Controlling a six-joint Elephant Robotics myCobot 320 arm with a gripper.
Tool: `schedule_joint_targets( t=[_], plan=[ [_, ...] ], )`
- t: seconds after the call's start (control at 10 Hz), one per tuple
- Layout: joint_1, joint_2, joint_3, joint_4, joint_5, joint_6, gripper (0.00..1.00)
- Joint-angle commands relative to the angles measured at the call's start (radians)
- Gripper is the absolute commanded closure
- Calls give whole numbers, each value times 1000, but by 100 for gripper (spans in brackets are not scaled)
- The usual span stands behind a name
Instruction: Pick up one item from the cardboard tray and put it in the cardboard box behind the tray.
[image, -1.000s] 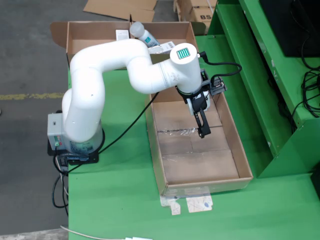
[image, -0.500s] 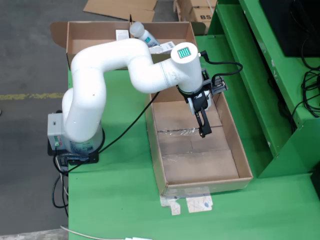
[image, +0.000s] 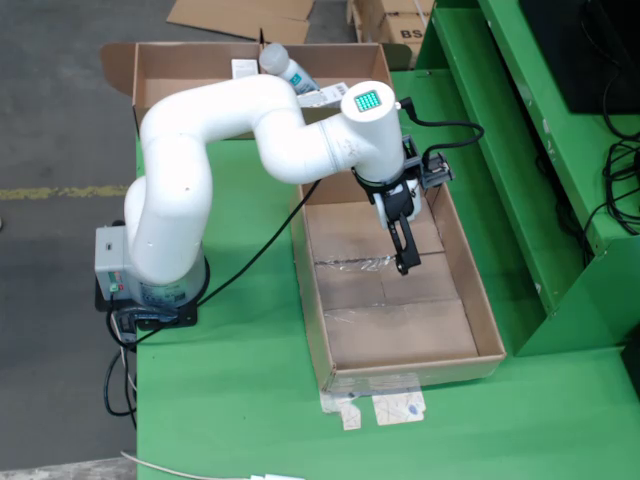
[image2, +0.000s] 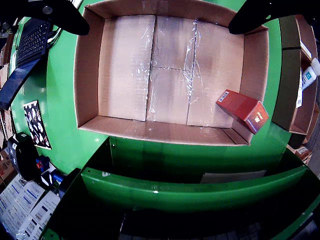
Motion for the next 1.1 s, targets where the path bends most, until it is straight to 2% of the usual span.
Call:
schedule_joint_targets(
  t=[0.0,0.4,0.8,0.9,1.0],
  plan=[
    [25,92,-66,41,-1,12,0],
    [99,73,-28,18,-24,54,0],
    [215,-12,113,-51,-50,115,0],
    [291,-101,249,-106,-63,144,0],
    [291,-101,249,-106,-63,144,0]
  ],
)
